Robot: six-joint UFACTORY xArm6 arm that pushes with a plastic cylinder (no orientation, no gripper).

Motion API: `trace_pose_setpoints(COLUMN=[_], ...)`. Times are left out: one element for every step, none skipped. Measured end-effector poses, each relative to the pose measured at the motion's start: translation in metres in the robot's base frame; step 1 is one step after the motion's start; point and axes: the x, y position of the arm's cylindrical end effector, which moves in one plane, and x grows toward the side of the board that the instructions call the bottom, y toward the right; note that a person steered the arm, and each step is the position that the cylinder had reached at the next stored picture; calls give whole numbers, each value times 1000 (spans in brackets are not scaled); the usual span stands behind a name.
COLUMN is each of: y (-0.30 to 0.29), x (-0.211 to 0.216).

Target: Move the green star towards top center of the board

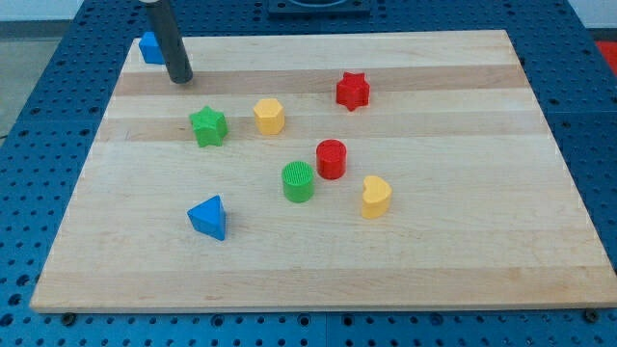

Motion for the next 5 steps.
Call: trace_pose_setpoints(y=[-4,-32,-59,-46,-13], x=[10,30,66,108,128])
